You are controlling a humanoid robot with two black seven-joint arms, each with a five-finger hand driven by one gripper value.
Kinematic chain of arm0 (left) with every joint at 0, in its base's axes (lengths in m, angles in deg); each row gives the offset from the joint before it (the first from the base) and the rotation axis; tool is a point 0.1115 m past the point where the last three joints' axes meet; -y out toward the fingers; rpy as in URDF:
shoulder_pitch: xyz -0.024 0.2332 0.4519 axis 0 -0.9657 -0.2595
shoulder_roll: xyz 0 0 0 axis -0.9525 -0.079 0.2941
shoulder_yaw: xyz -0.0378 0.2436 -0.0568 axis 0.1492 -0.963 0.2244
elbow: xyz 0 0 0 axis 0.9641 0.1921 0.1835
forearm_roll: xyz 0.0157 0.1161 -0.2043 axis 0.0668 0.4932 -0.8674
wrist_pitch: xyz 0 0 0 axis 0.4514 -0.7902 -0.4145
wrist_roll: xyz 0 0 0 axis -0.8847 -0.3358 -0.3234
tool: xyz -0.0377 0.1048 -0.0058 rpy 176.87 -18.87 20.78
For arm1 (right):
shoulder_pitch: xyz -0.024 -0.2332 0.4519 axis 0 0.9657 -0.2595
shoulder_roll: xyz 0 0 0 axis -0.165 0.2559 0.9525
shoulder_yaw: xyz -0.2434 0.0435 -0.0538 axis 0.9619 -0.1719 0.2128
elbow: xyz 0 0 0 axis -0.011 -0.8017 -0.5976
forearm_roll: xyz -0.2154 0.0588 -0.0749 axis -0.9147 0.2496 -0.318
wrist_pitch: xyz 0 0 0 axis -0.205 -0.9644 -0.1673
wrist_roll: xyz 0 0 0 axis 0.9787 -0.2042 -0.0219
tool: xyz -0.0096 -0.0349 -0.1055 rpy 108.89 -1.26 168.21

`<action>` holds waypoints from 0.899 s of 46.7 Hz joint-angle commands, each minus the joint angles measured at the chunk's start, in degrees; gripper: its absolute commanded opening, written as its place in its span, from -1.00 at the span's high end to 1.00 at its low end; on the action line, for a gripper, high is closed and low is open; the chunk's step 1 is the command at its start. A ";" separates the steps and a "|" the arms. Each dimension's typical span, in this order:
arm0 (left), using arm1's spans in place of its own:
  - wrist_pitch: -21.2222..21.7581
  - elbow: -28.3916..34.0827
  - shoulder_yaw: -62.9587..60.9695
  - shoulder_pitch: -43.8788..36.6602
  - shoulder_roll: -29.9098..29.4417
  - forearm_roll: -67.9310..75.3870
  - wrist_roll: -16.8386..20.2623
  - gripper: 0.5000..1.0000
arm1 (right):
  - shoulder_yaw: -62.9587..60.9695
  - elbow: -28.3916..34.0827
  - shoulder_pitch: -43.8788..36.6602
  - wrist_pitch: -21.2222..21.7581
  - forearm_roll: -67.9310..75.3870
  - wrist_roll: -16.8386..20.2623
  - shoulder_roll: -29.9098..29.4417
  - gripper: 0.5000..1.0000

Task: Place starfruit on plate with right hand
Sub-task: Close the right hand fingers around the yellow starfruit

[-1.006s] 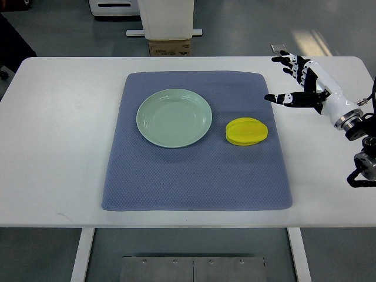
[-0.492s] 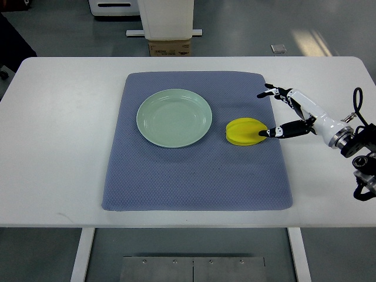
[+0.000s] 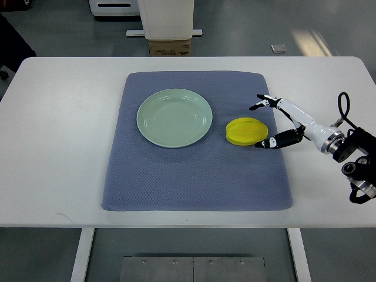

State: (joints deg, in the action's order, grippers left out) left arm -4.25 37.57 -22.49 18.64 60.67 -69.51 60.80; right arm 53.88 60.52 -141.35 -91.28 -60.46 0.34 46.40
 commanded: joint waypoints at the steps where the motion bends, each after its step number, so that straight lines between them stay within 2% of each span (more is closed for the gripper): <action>1: 0.00 0.00 -0.05 -0.03 0.00 0.00 0.00 -1.00 | 0.30 -0.02 0.02 -0.43 0.00 -0.03 -0.40 -1.00; 21: 0.00 0.00 -0.05 0.06 0.00 0.00 0.00 -1.00 | 2.59 -0.11 -0.77 -2.89 -0.09 0.14 -3.83 -0.99; 42: 0.00 0.00 -0.05 -0.03 0.00 0.00 0.00 -1.00 | 5.22 -2.48 -2.61 -2.89 -0.09 1.20 -5.67 -0.97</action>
State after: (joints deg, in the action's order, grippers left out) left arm -4.25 37.57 -22.53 18.60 60.67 -69.51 60.79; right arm 58.78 58.18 -143.82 -94.21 -60.54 1.55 41.04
